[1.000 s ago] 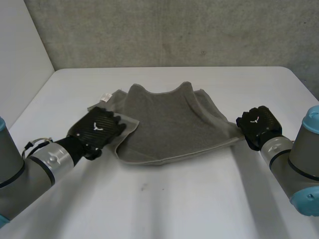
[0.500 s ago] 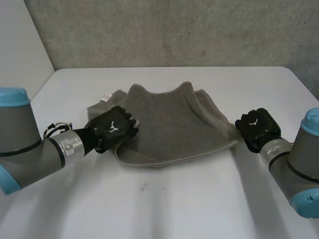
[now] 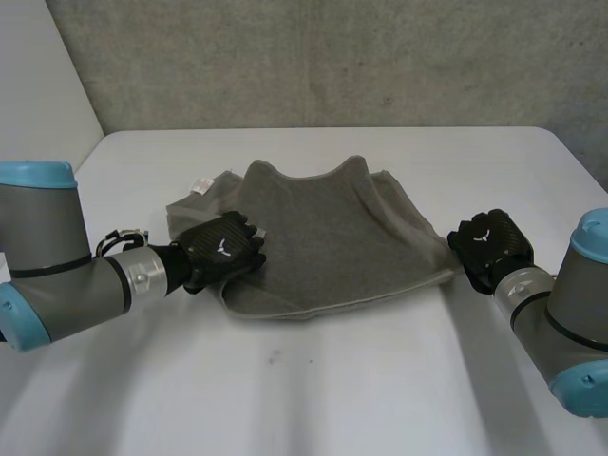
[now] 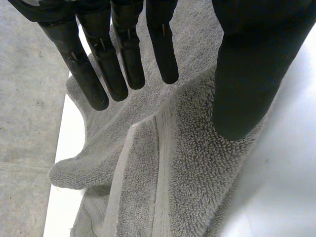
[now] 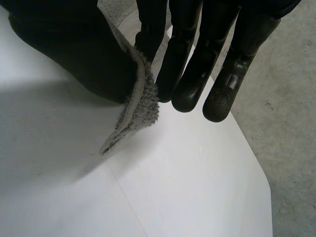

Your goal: Fold the towel.

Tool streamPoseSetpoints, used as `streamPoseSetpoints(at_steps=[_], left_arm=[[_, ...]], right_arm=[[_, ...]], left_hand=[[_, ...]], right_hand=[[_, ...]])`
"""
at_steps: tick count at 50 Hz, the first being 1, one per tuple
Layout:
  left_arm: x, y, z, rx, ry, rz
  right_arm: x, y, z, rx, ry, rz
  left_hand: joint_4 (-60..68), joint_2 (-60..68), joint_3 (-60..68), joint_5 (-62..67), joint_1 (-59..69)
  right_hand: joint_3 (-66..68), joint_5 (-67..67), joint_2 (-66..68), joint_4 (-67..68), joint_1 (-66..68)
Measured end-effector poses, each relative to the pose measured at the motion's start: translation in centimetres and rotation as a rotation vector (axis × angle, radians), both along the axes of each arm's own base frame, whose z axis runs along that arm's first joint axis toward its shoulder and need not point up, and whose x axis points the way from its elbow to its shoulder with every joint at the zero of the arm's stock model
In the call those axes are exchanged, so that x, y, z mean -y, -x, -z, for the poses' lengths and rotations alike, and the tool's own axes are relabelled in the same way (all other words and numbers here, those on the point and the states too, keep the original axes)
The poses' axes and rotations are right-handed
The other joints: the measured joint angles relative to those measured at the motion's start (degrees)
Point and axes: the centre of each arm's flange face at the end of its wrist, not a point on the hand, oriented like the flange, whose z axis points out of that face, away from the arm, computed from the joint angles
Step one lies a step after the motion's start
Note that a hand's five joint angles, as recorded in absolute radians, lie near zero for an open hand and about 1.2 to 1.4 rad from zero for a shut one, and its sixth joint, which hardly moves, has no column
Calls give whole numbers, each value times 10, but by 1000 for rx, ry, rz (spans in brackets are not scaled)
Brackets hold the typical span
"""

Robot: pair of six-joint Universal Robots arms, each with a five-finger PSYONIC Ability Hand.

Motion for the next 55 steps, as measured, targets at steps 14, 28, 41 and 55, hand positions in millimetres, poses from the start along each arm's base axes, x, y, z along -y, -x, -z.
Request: streamPoseSetpoints(at_steps=[14,28,41,55], left_arm=[[4,1,9,6,-22,-3],[7,0,23,19,-51,-17],[29,-13,-16,44,130,-177],[1,-33,-137,-247,293,-484]], right_arm=[[0,-1,1,5,-4,-18],[1,-1,5,3,-14,-16],[7,-1,-26,25,36,2],[-18,3,-183,152,204,8]], left_hand=[[20,20,20,19,19],[220,220,219,214,218],[347,346,346,336,321],[349,347,348,340,325]], right_hand=[[0,0,0,0,0],[0,1,0,0,0],[0,1,0,0,0],[0,1,0,0,0]])
